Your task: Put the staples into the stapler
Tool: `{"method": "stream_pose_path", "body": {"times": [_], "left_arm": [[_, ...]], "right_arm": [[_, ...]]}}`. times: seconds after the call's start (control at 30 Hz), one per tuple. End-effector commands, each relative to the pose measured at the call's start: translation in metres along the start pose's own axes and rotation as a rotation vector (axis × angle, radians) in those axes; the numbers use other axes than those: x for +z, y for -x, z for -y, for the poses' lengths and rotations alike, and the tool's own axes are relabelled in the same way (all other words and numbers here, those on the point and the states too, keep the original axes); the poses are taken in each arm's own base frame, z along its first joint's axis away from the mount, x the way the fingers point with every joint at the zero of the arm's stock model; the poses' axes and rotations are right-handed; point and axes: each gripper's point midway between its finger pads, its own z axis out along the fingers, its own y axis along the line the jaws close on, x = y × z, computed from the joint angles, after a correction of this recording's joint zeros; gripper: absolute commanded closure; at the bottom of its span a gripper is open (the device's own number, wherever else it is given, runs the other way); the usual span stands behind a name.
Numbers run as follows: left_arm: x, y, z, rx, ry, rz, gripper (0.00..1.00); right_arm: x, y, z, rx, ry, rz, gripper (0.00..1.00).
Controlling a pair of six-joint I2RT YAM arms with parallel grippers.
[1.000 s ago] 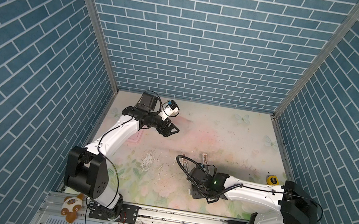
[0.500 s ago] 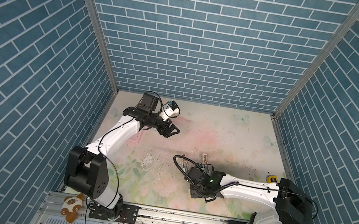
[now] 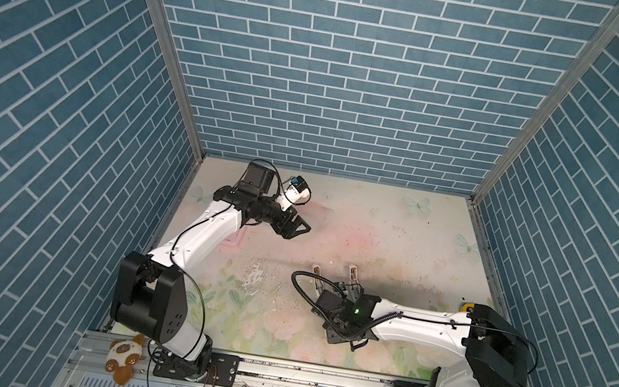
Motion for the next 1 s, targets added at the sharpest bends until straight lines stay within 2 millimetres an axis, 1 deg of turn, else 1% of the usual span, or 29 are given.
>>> {"method": "stream_pose_path", "body": {"times": [0.0,0.97], "left_arm": [[0.007,-0.006,0.003,-0.013,-0.025,-0.009,0.18],[0.007,-0.007,0.006,-0.013,-0.029,-0.009,0.18]], "right_arm": [[-0.002,0.000,0.009,0.019,-0.059,0.007,0.77],[0.010,-0.004,0.008,0.020,-0.068,-0.005,0.77]]}}
